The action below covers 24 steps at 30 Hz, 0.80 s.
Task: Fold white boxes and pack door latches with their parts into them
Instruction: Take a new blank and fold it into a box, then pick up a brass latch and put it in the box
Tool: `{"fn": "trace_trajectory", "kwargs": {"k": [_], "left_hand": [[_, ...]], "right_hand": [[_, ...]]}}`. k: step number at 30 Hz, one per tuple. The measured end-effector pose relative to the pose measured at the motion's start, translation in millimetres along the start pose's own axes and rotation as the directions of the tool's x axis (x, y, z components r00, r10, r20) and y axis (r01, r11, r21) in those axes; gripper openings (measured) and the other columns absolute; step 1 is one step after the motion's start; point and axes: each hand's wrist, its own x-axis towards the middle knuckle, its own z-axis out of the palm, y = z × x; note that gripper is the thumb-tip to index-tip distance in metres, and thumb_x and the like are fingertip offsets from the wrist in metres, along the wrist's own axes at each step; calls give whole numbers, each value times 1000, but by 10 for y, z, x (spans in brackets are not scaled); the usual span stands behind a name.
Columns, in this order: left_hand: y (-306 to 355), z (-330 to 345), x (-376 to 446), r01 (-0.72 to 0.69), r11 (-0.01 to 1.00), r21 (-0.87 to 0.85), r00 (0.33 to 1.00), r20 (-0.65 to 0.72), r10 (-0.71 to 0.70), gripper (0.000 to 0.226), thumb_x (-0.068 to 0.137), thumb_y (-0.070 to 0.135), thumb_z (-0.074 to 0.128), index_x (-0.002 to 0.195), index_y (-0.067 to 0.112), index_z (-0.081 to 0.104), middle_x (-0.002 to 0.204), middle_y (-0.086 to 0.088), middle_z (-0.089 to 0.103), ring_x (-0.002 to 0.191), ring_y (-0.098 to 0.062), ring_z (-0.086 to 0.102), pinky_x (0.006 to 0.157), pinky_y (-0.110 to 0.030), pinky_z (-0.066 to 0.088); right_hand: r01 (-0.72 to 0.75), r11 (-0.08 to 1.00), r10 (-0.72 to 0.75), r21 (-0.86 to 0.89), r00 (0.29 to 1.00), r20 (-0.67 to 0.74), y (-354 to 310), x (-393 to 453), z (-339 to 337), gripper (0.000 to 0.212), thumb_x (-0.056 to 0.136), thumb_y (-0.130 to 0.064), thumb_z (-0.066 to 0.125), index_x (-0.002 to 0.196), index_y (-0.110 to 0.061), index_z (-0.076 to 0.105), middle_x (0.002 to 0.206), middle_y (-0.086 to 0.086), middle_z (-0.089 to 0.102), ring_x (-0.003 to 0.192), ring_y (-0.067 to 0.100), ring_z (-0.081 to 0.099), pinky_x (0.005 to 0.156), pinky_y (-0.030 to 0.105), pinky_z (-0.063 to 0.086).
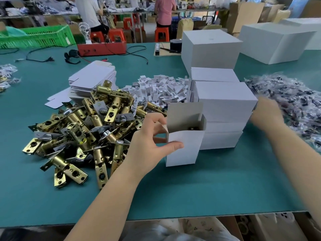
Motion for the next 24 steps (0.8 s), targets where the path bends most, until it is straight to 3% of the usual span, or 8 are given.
{"fn": "trace_trajectory", "kwargs": {"k": [2,4,7,10,14,18,21,24], "left_hand": [[-17,2,-11,17,1000,15,999,-37,-17,56,61,41,86,89,54,39,92,8,70,87,-13,70,75,-19,55],[-30,1,-26,19,1000,15,997,-72,-18,57,66,33,86,91,58,41,94,11,69,90,-5,68,72,-11,51],[-29,17,-62,22,999,25,997,-79,-20,55,71,31,83,99,59,44,87,13,70,86,-3,66,74,-11,51],[-31,23,-131,31,1000,-5,996,-88,-31,55,65,32,86,93,58,46,86,27,69,80,2,67,71,-8,49],[-48,36,-183,89,994,-60,996,-22,-91,49,66,43,80,93,62,43,98,23,71,92,-5,71,79,-15,53],[-103,30,-152,149,985,-89,989,41,-145,54,75,31,76,98,63,40,108,13,73,99,-7,69,83,-21,55],[-128,18,-138,177,981,-77,983,73,-171,61,75,32,74,102,70,35,113,14,69,102,-4,67,83,-21,55],[-135,23,-135,174,982,-73,983,68,-170,62,74,32,74,103,70,34,110,20,69,99,-5,67,82,-21,54]], "right_hand": [[-6,993,17,-114,995,97,20,-8,147,41,90,-23,33,109,4,58,116,27,58,110,42,49,89,47,44],[-34,990,40,-138,998,45,47,-23,243,33,92,-15,38,110,4,58,117,27,57,111,42,46,90,48,43],[-126,989,122,-83,991,-51,25,-33,241,27,93,-7,42,107,6,61,111,28,59,108,43,50,78,47,44],[-119,987,116,-105,993,-34,-6,-63,219,30,94,-13,42,109,5,61,113,27,58,106,42,53,75,45,43],[-93,982,100,-166,995,31,-101,-104,193,35,93,-18,47,117,7,55,121,27,52,113,42,48,84,48,43],[-58,990,57,-126,998,-12,-46,-104,187,27,94,-11,43,93,10,60,100,31,59,91,42,56,70,44,42],[-61,998,65,34,991,-114,53,-133,166,30,97,-14,40,83,7,57,93,32,60,78,37,50,65,39,35],[-33,995,40,94,997,-70,112,-191,134,30,97,-21,48,106,-1,68,107,26,66,98,41,56,74,39,38]]}}
